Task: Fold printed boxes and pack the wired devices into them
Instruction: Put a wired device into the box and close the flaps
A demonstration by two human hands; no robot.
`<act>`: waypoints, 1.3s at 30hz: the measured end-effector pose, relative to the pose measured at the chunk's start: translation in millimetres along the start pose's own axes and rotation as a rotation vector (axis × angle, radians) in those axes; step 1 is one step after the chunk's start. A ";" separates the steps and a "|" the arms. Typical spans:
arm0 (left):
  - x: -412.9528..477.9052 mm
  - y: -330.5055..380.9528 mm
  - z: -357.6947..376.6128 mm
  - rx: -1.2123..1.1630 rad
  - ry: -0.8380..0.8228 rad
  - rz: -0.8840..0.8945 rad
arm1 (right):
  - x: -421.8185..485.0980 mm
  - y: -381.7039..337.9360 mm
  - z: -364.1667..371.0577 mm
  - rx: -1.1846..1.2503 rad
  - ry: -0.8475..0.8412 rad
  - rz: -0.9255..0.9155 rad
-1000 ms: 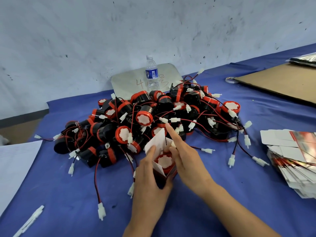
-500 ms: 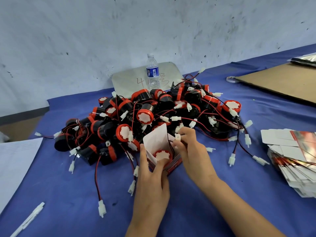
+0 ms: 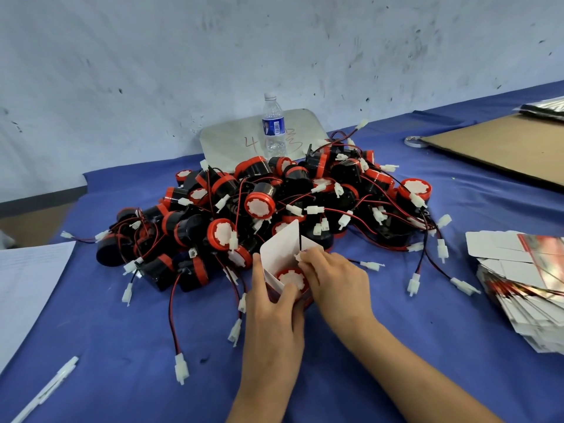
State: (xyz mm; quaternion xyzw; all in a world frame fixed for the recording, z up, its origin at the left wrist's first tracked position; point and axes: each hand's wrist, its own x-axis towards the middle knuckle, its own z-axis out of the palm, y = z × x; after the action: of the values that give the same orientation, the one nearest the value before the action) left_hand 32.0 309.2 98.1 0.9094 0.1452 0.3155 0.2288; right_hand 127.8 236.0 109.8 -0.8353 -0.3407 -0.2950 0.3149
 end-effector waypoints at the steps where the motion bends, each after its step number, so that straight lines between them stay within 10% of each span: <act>1: 0.0 0.7 0.3 0.010 0.003 -0.001 | 0.0 0.9 0.1 0.037 0.029 -0.004; 10: -1.6 4.9 -1.0 0.046 0.010 -0.016 | 4.7 9.5 6.8 0.335 -0.076 0.386; 22: -2.7 0.8 -0.5 -0.003 0.011 -0.021 | 3.7 23.8 -3.8 0.074 -0.388 0.193; 39: -7.3 -1.4 2.6 -0.080 -0.006 -0.004 | 2.6 17.0 6.5 0.529 -0.076 0.581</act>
State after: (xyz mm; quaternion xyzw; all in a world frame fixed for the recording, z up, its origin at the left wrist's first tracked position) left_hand 27.9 306.6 91.9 0.9002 0.1336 0.3179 0.2660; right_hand 144.0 232.0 102.1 -0.7974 -0.1656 -0.0644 0.5767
